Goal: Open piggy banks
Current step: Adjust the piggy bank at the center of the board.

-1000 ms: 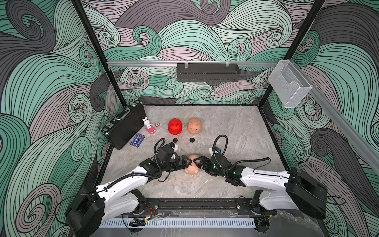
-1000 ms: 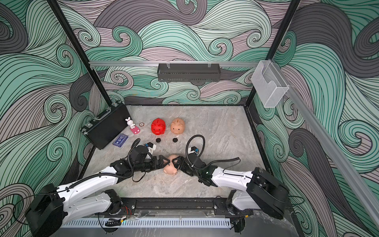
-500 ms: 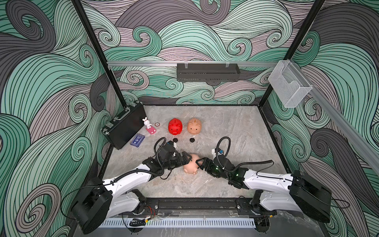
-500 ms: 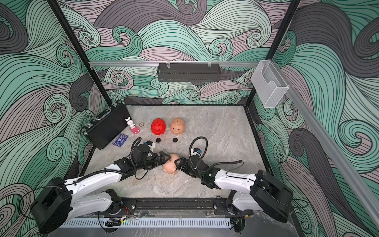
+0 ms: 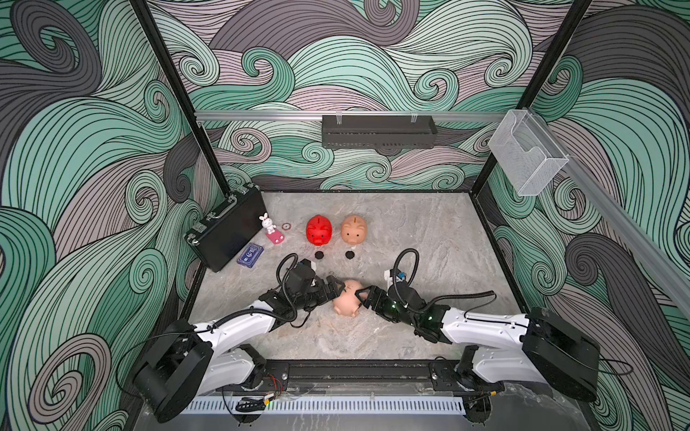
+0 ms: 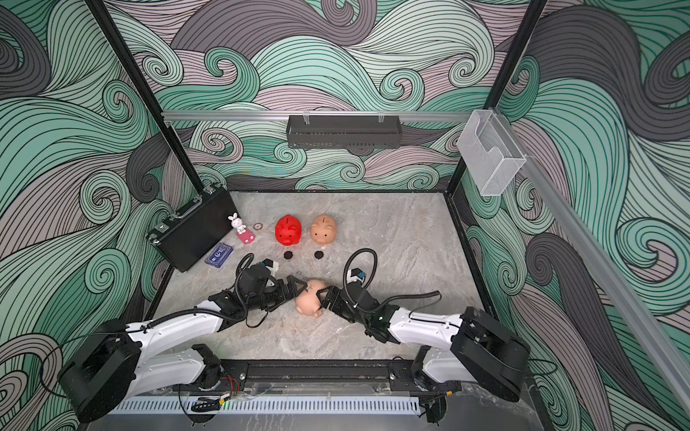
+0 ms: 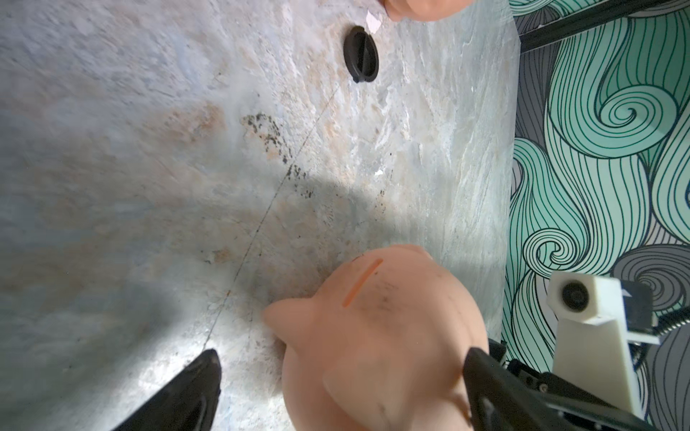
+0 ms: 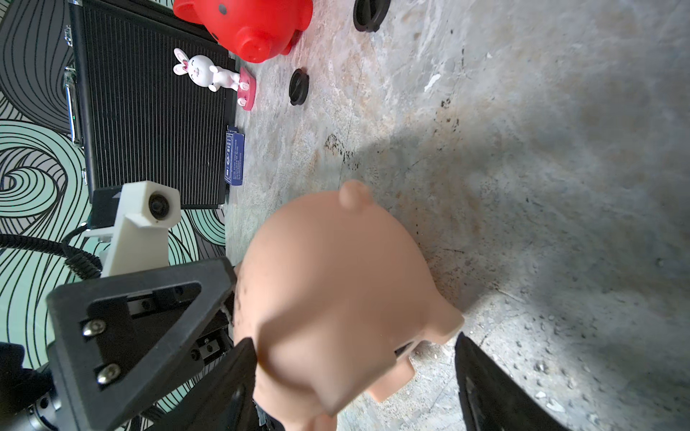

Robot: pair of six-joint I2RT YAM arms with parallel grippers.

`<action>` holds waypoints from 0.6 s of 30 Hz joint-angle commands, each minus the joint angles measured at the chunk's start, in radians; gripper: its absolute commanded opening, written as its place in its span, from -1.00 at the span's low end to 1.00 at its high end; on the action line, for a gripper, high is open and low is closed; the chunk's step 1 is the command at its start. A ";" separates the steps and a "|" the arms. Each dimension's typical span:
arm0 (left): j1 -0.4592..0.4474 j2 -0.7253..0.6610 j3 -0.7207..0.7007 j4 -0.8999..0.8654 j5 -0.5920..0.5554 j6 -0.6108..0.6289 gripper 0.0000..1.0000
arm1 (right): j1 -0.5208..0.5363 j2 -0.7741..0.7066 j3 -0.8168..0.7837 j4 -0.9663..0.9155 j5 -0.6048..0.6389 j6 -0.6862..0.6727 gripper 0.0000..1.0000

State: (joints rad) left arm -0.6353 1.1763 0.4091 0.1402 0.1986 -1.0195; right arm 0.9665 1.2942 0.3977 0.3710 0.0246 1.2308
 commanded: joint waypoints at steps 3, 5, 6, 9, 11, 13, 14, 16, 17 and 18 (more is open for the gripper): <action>0.019 0.014 -0.023 0.079 0.016 -0.033 0.97 | -0.003 0.040 -0.044 -0.213 0.018 -0.020 0.61; 0.020 0.022 -0.026 0.097 0.021 -0.037 0.97 | -0.003 0.034 -0.054 -0.223 0.020 -0.018 0.60; 0.022 0.025 -0.026 0.102 0.025 -0.038 0.97 | -0.003 0.029 -0.059 -0.226 0.022 -0.015 0.59; 0.022 0.046 -0.029 0.128 0.033 -0.047 0.97 | -0.005 0.012 -0.076 -0.240 0.031 -0.011 0.58; 0.022 0.063 -0.035 0.156 0.039 -0.059 0.97 | -0.007 -0.001 -0.086 -0.248 0.033 -0.010 0.57; 0.022 0.081 -0.040 0.181 0.047 -0.069 0.97 | -0.008 -0.010 -0.093 -0.254 0.036 -0.007 0.56; 0.023 0.090 -0.042 0.195 0.051 -0.073 0.97 | -0.008 -0.016 -0.096 -0.256 0.038 -0.007 0.56; 0.022 0.108 -0.048 0.223 0.057 -0.084 0.97 | -0.009 -0.022 -0.101 -0.259 0.043 -0.006 0.56; 0.022 0.117 -0.052 0.238 0.060 -0.087 0.97 | -0.009 -0.024 -0.101 -0.260 0.042 -0.006 0.56; 0.022 0.123 -0.054 0.247 0.062 -0.091 0.97 | -0.011 -0.025 -0.102 -0.261 0.042 -0.006 0.56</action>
State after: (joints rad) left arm -0.6205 1.2812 0.3641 0.3286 0.2386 -1.0878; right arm 0.9638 1.2320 0.3500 0.3508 0.0269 1.2346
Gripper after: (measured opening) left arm 0.986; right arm 0.780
